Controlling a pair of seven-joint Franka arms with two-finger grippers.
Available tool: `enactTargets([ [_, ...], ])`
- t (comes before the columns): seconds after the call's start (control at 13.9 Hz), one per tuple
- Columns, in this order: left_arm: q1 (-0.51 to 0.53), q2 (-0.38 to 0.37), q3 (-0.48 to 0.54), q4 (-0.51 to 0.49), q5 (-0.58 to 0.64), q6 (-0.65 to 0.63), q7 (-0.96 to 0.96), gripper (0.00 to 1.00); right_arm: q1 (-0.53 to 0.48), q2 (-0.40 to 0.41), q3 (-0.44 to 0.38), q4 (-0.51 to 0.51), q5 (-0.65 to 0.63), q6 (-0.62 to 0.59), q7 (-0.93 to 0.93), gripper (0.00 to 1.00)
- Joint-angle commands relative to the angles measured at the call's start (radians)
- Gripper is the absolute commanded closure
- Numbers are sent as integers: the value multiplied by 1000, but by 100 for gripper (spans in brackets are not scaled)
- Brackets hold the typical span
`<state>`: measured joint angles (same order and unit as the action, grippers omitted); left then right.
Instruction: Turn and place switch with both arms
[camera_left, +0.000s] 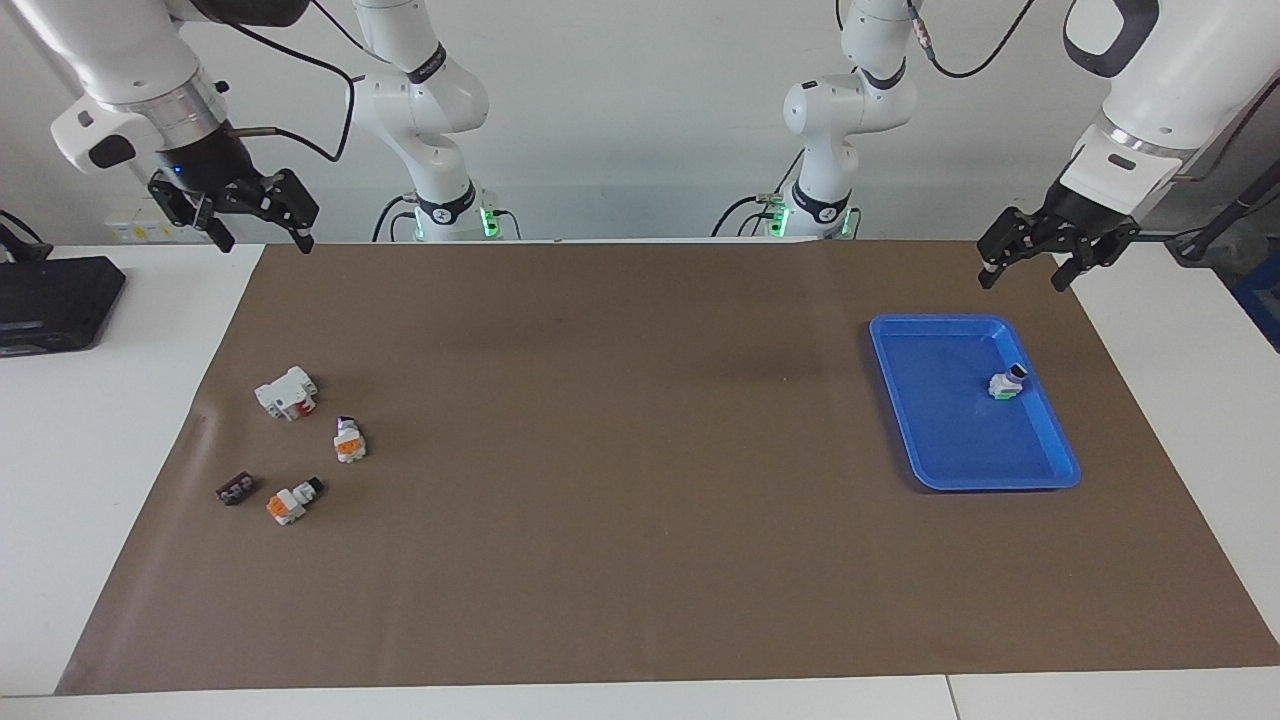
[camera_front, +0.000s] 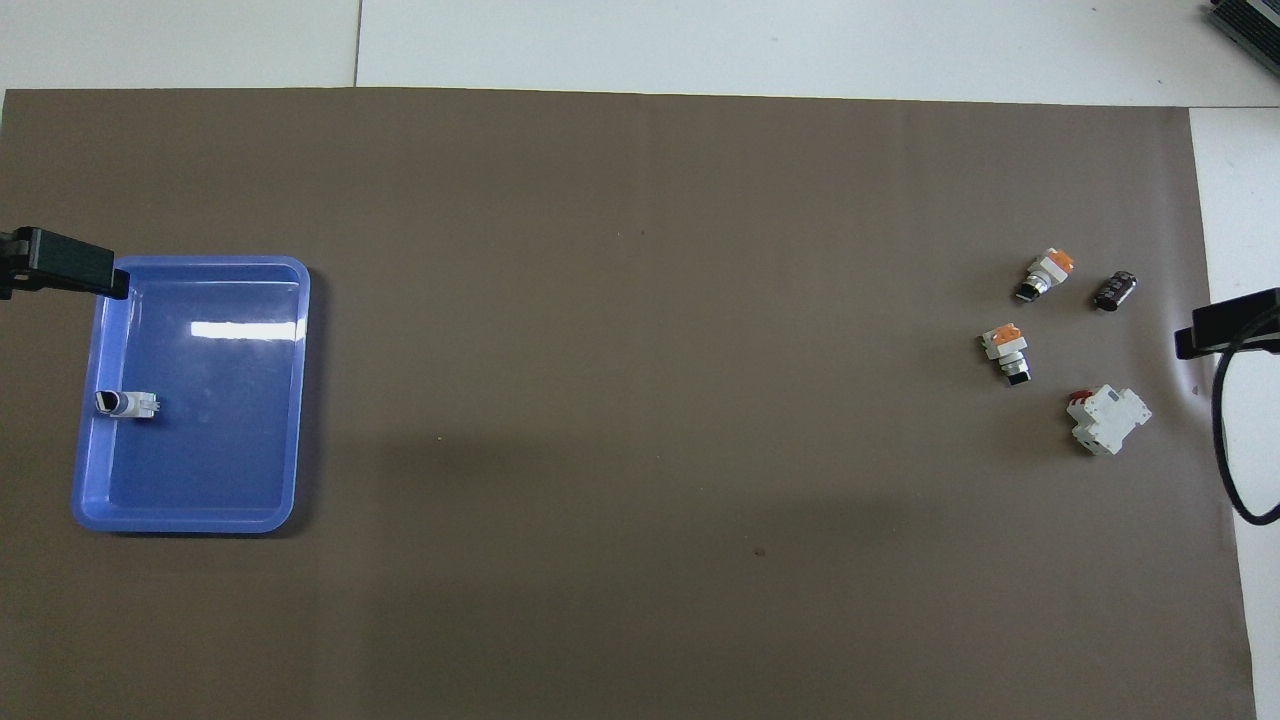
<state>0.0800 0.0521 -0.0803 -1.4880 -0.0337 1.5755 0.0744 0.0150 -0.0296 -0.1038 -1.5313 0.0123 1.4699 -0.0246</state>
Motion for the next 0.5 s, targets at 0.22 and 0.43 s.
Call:
enactTargets([
  [0.22, -6, -28, 5, -35, 43, 6, -1, 0, -9, -10, 7, -17, 5, 13, 14, 0],
  [0.43, -8, -29, 4, -35, 60, -5, -18, 0, -9, -10, 7, -17, 5, 15, 14, 0],
])
